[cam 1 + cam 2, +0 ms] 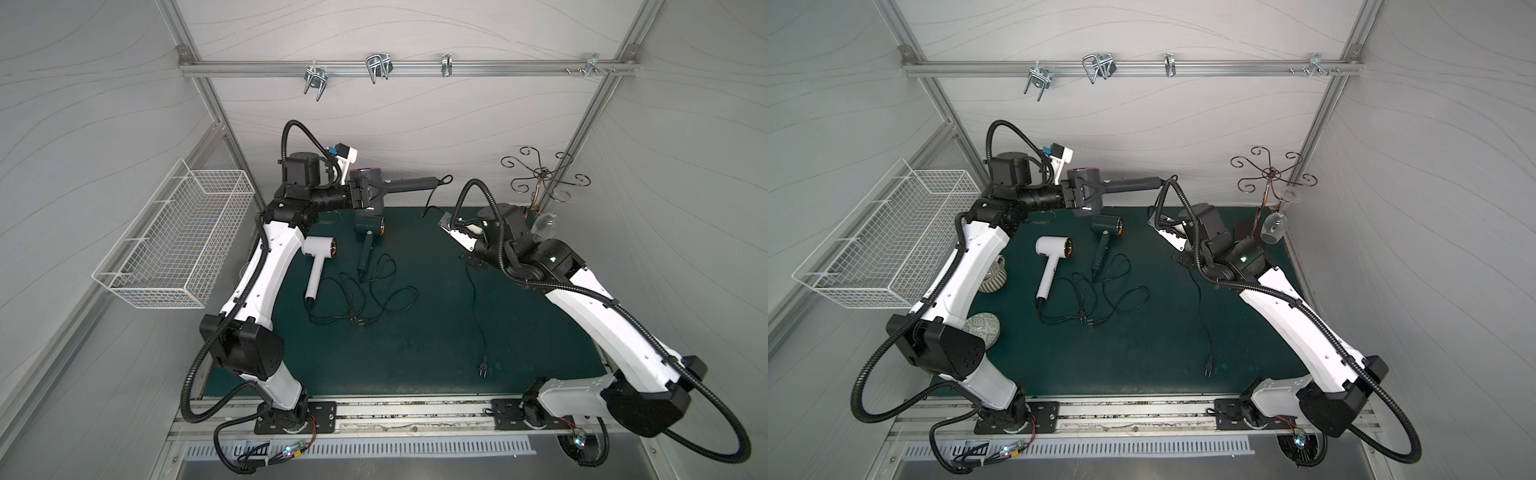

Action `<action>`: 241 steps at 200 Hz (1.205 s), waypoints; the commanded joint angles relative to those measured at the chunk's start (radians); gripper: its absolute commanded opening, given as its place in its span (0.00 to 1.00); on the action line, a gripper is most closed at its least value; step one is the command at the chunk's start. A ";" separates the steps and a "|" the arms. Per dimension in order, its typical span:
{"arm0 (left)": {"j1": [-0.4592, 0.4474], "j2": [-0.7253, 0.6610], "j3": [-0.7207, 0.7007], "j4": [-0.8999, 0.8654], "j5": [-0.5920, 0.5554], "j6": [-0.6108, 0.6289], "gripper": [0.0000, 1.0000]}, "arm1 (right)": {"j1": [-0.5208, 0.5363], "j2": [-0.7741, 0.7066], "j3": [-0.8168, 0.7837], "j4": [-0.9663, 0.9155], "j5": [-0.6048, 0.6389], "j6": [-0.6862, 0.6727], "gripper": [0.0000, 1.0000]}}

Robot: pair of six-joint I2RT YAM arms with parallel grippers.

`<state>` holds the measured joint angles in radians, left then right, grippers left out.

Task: Wrap the cord around the hair dryer
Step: Wrap the power cord around the hair dryer.

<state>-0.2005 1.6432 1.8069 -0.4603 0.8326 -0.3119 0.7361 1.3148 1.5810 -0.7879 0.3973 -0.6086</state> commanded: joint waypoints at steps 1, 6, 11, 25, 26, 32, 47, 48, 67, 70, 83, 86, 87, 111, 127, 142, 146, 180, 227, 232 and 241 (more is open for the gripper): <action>-0.040 0.003 -0.038 0.046 0.092 0.078 0.00 | -0.031 0.038 0.063 0.123 0.033 -0.140 0.00; -0.047 -0.002 -0.056 0.046 0.100 0.088 0.00 | -0.042 0.049 0.074 0.134 0.025 -0.150 0.00; -0.054 -0.007 -0.074 0.046 0.105 0.096 0.00 | -0.052 0.057 0.084 0.147 0.018 -0.163 0.00; -0.070 -0.021 -0.119 0.043 0.118 0.123 0.00 | -0.080 0.085 0.112 0.177 -0.003 -0.196 0.00; -0.071 -0.022 -0.121 0.043 0.118 0.125 0.00 | -0.081 0.087 0.114 0.179 -0.006 -0.198 0.00; -0.074 -0.024 -0.137 0.040 0.120 0.133 0.00 | -0.095 0.097 0.127 0.189 -0.019 -0.214 0.00; -0.076 -0.033 -0.165 0.034 0.127 0.147 0.00 | -0.131 0.132 0.166 0.207 -0.040 -0.242 0.00; -0.076 -0.034 -0.167 0.033 0.128 0.148 0.00 | -0.134 0.135 0.170 0.206 -0.042 -0.243 0.00; -0.075 -0.058 -0.208 0.027 0.135 0.170 0.00 | -0.175 0.186 0.235 0.199 -0.078 -0.269 0.00; -0.076 -0.062 -0.215 0.028 0.136 0.174 0.00 | -0.180 0.193 0.244 0.197 -0.084 -0.273 0.00; -0.075 -0.078 -0.247 0.034 0.146 0.182 0.00 | -0.196 0.223 0.279 0.190 -0.112 -0.297 0.00; -0.076 -0.080 -0.254 0.034 0.148 0.183 0.00 | -0.198 0.228 0.283 0.190 -0.115 -0.304 0.00; -0.076 -0.081 -0.255 0.034 0.149 0.184 0.00 | -0.198 0.231 0.284 0.190 -0.117 -0.307 0.00; -0.079 -0.096 -0.306 0.032 0.158 0.202 0.00 | -0.210 0.279 0.327 0.195 -0.136 -0.355 0.00; -0.088 -0.104 -0.337 0.041 0.166 0.211 0.00 | -0.218 0.307 0.371 0.188 -0.173 -0.364 0.00; -0.106 -0.100 -0.349 0.030 0.169 0.231 0.00 | -0.220 0.332 0.415 0.178 -0.219 -0.369 0.00; -0.112 -0.096 -0.347 0.022 0.166 0.237 0.00 | -0.219 0.339 0.429 0.172 -0.234 -0.369 0.00; -0.160 -0.042 -0.312 -0.022 0.155 0.278 0.00 | -0.215 0.389 0.520 0.143 -0.342 -0.339 0.00; -0.222 -0.006 -0.318 0.003 0.183 0.274 0.00 | -0.213 0.477 0.631 0.148 -0.373 -0.303 0.00; -0.228 -0.008 -0.325 0.005 0.183 0.275 0.00 | -0.212 0.487 0.647 0.151 -0.375 -0.300 0.00; -0.239 -0.011 -0.341 0.013 0.184 0.275 0.00 | -0.211 0.503 0.673 0.155 -0.383 -0.295 0.00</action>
<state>-0.4042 1.6360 1.4544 -0.5045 0.9596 -0.0704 0.5224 1.7782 2.1826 -0.6537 0.0635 -0.9283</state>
